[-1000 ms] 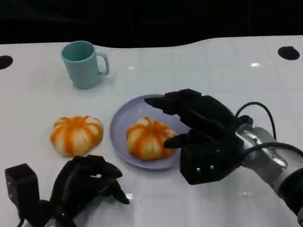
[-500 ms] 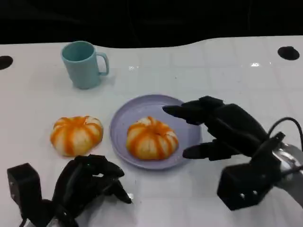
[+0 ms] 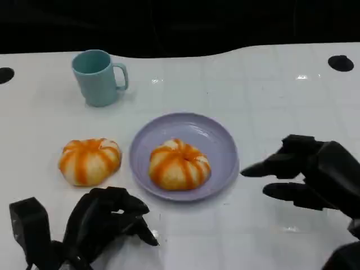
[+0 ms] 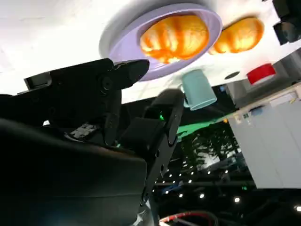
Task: Grasp the bread from the table and place it into the plate.
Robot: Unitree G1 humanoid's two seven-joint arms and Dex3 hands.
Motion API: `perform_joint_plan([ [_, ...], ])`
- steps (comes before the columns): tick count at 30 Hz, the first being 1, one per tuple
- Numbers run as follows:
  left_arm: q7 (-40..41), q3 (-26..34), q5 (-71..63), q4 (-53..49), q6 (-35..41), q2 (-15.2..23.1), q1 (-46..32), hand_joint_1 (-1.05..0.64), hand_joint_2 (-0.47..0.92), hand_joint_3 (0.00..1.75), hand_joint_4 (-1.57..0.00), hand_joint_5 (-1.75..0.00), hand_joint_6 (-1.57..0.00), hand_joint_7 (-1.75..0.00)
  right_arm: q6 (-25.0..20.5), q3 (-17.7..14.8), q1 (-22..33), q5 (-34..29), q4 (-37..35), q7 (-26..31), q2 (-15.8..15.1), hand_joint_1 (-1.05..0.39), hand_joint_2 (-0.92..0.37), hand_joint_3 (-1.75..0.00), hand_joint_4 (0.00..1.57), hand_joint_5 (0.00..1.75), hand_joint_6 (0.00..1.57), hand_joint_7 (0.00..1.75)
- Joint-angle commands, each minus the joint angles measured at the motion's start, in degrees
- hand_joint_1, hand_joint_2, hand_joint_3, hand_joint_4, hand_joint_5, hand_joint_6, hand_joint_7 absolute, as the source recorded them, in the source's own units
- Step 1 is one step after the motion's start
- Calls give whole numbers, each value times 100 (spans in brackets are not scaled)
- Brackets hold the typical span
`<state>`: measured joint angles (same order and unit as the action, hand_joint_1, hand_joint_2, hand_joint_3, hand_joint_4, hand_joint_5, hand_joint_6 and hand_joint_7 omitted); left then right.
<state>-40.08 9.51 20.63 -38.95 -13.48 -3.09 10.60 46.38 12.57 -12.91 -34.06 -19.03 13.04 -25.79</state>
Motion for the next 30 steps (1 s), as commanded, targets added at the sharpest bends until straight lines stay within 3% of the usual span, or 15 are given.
perform_joint_plan([
  [1, 66, 7, -1, 100, 45, 88, -54, -105, 70, 0, -157, -61, -157, -23, 237, -218, 329, -1, 161, 164, -158, -10, -77, -48, 83, 138, 98, 63],
  [4, 33, 7, 7, 86, 8, 91, -52, -105, 70, 0, -157, -61, -157, -23, 264, -281, 556, -52, 278, 231, -141, -9, -58, -86, 87, 148, 96, 80],
  [10, 18, 5, 6, 74, 8, 98, -45, -105, 70, 0, -157, -61, -157, -22, 139, -387, 1031, -245, 514, 397, -59, -9, -39, -122, 93, 159, 90, 112],
  [14, 10, 29, 19, 20, 18, 123, -3, -105, 70, 0, -157, -60, -157, -22, 3, -406, 1223, -353, 568, 525, 31, -9, -39, -120, 88, 172, 85, 126],
  [20, 24, 57, 22, -41, 33, 149, 50, -105, 70, 0, -157, -60, -157, -22, -143, -308, 1232, -670, 381, 812, 124, -10, -41, -116, 85, 175, 76, 139],
  [30, -1, 58, -13, -149, -9, 182, 105, -105, 69, 0, -157, -60, -157, -22, 220, -24, 916, -987, -369, 1417, 75, -10, -41, -114, 84, 175, 77, 133],
])
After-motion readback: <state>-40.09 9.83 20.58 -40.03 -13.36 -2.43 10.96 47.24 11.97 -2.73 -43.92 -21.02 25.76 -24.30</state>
